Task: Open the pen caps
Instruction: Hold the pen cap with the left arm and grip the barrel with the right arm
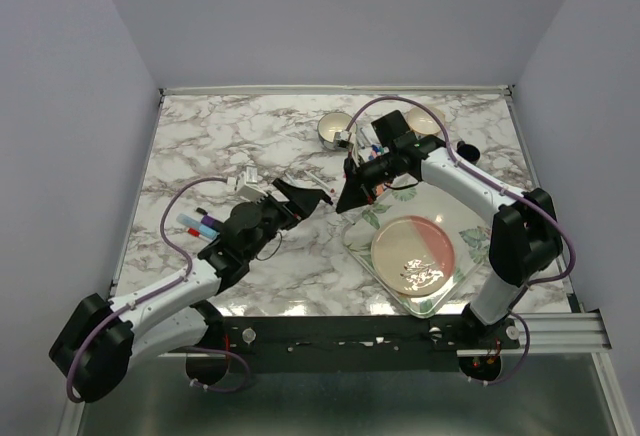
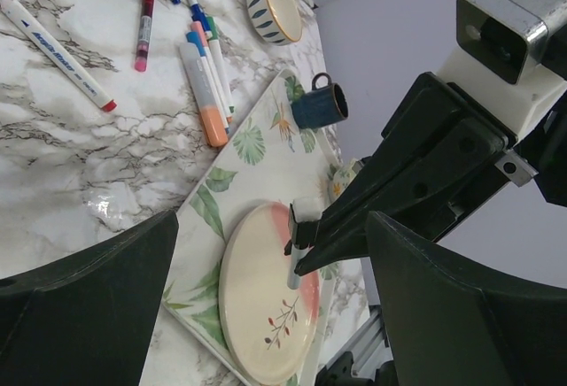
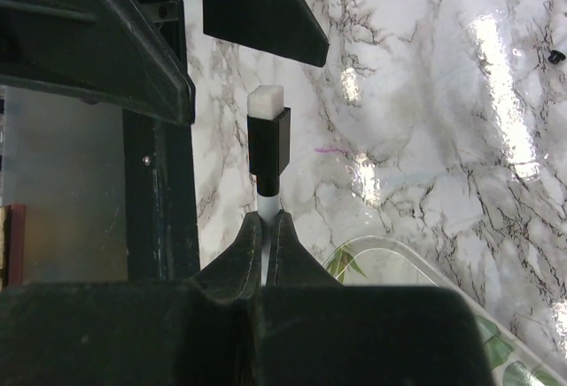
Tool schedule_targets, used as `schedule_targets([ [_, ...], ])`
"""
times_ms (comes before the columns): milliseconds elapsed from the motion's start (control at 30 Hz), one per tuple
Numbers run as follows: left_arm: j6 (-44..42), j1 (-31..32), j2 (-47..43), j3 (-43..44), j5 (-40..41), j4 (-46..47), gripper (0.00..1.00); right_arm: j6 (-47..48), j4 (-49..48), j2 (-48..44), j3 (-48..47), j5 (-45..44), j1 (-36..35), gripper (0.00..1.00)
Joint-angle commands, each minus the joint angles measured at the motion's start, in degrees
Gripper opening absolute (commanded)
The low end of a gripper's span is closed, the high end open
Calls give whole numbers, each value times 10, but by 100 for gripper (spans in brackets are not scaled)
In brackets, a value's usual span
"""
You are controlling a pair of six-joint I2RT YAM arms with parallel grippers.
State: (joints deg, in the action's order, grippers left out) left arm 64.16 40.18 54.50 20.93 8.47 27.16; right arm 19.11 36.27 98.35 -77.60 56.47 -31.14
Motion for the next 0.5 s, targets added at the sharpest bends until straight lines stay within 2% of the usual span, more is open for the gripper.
schedule_targets([
  [0, 10, 20, 28, 28, 43, -13, 93, 5, 3, 10, 0, 5, -3, 1],
  [133, 12, 34, 53, 46, 73, -21, 88, 4, 2, 11, 1, 5, -3, 1],
  [333, 9, 55, 97, 77, 91, -33, 73, 5, 1, 11, 1, 1, -3, 1],
  [367, 8, 57, 100, 79, 94, -33, 67, 5, 1, 11, 0, 1, -3, 1],
  [467, 7, 65, 115, 86, 96, -33, 58, 5, 2, 11, 1, 0, -3, 0],
])
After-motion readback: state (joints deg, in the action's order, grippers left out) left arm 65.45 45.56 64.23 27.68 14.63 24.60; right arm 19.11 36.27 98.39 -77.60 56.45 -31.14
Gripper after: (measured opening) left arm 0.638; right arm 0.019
